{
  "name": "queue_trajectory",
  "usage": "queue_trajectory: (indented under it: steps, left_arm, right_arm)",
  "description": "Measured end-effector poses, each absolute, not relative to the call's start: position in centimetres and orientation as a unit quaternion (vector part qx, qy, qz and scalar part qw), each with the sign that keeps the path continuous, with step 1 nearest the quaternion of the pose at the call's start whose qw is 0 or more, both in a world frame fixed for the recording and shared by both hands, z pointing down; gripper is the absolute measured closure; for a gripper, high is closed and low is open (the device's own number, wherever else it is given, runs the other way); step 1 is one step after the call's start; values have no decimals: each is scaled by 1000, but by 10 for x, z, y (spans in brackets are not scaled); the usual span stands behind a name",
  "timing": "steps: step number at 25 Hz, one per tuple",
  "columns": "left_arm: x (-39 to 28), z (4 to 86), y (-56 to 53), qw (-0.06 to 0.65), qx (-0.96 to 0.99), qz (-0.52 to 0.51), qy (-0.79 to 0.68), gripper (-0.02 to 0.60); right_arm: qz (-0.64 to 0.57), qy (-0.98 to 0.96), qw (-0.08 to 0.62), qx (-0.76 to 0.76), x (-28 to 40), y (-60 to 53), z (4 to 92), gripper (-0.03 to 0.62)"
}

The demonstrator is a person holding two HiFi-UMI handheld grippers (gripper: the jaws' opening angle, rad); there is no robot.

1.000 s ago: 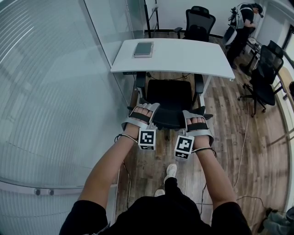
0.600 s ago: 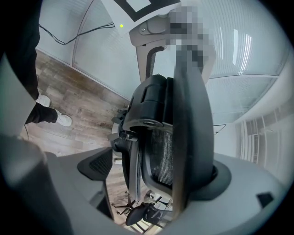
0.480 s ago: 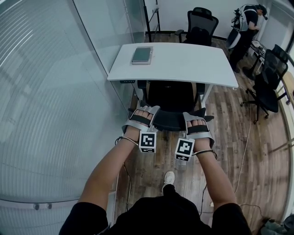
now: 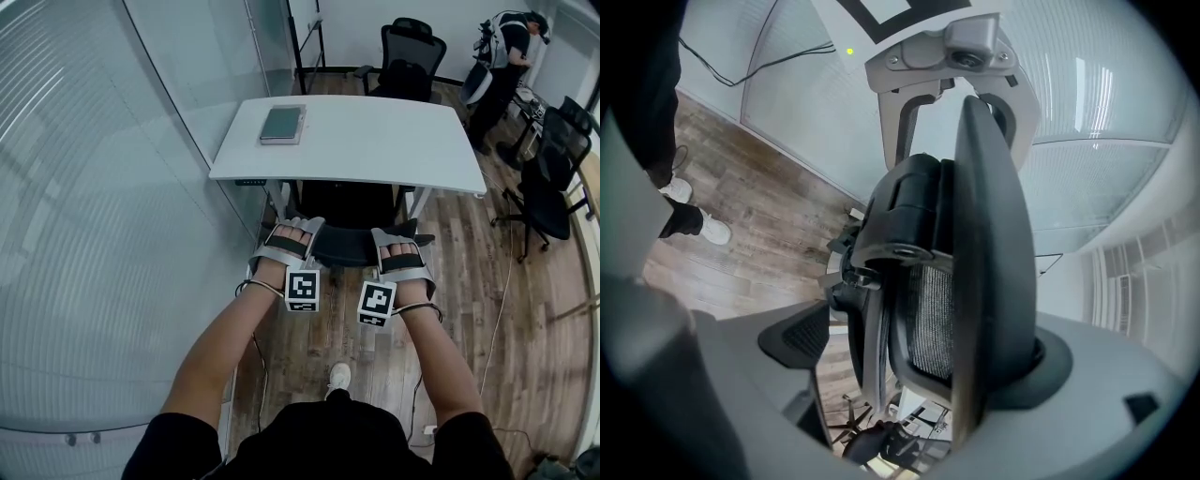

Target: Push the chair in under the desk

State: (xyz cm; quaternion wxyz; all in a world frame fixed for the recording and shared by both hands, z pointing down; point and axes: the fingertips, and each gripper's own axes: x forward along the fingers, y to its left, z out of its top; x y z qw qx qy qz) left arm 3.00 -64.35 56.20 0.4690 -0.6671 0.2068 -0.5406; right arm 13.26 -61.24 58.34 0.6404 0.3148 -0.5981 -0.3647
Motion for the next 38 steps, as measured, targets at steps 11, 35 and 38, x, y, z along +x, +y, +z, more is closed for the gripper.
queue_trajectory:
  steps: [11,35,38]
  left_arm:
    - [53,552,-697,463,-668,-541,217,127]
    - [97,544,-805,461,-672,-532,228,127]
    - [100,545,-819,460,-678,-525,233,127]
  right_arm:
    - [-376,-606,627,315,153,-668,572,75]
    - [-379,-612,622,308,195,-777,568,75]
    - [-377,-615,619,309,197,-791,569,75]
